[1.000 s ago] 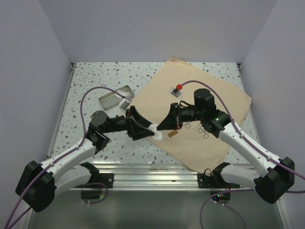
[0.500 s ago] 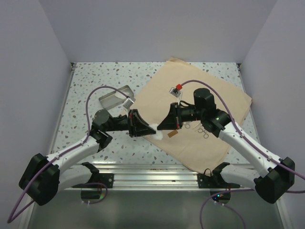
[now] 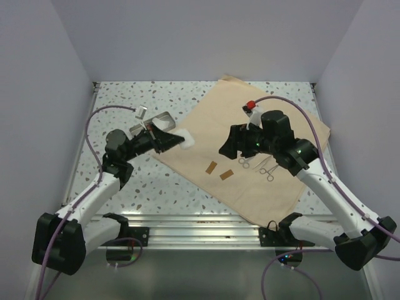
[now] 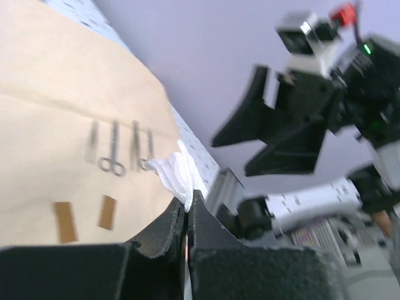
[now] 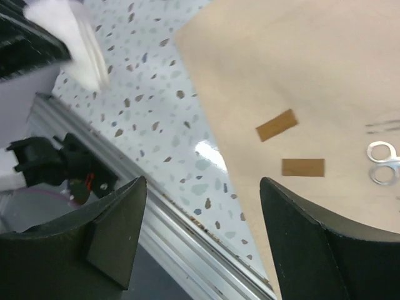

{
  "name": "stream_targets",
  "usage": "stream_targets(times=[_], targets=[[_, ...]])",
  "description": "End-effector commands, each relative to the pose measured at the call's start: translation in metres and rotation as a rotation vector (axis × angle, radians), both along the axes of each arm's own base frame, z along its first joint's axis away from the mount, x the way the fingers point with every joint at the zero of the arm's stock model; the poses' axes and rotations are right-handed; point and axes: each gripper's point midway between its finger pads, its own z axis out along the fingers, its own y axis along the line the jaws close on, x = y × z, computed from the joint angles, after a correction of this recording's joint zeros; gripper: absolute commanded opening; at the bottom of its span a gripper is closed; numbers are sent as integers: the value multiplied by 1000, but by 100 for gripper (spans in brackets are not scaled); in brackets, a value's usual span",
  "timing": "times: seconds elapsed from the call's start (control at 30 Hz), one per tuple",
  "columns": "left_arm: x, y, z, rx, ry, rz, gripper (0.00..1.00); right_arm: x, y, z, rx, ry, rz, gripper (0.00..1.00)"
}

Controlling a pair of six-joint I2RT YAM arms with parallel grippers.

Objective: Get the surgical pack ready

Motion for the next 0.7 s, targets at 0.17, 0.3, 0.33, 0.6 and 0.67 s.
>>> stream_targets(times=[0.17, 0.3, 0.33, 0.6, 0.67], targets=[[107, 70, -38, -9, 230, 415, 0, 19, -35, -26, -113, -18, -130, 78], [155, 101, -52, -32, 278, 597, 0, 21, -30, -41, -88, 19, -110, 78], [164, 108, -58, -22, 294, 635, 0, 22, -29, -49, -89, 38, -106, 78], [238, 135, -107, -82, 426, 742, 0, 32, -24, -73, -91, 94, -85, 78], [250, 136, -122, -116, 453, 731, 0, 35, -26, -78, -93, 108, -86, 78]])
